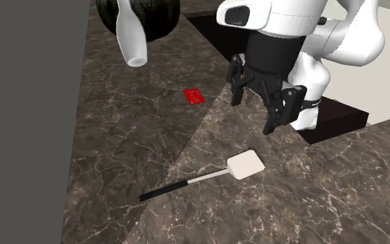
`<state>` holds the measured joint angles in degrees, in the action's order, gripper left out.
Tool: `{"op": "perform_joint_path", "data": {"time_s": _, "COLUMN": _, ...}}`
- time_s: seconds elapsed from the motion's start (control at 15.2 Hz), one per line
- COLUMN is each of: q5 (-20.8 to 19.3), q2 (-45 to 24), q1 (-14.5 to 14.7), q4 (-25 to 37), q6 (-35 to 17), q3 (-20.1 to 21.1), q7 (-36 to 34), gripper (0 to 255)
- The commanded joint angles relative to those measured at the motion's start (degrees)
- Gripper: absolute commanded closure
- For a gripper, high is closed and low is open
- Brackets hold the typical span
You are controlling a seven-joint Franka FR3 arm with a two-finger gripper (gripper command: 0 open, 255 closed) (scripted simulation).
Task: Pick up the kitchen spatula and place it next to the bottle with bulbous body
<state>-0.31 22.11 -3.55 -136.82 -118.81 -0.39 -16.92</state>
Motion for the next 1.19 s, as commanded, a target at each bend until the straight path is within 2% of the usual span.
{"op": "perform_joint_path", "data": {"time_s": 0.0, "q5": -0.24, "q2": -4.52, "q1": -0.52, "q4": 1.04, "q6": -3.43, "q3": 0.25, "q7": -2.05, "gripper": 0}}
{"op": "perform_joint_path", "data": {"time_s": 0.53, "q5": -1.72, "q2": -22.36, "q1": -2.34, "q4": 9.97, "q6": -11.74, "q3": -0.22, "q7": -9.28, "gripper": 0}}
{"op": "perform_joint_path", "data": {"time_s": 1.12, "q5": -1.88, "q2": -26.84, "q1": -2.44, "q4": 8.62, "q6": -17.55, "q3": -0.40, "q7": -9.64, "gripper": 0}}
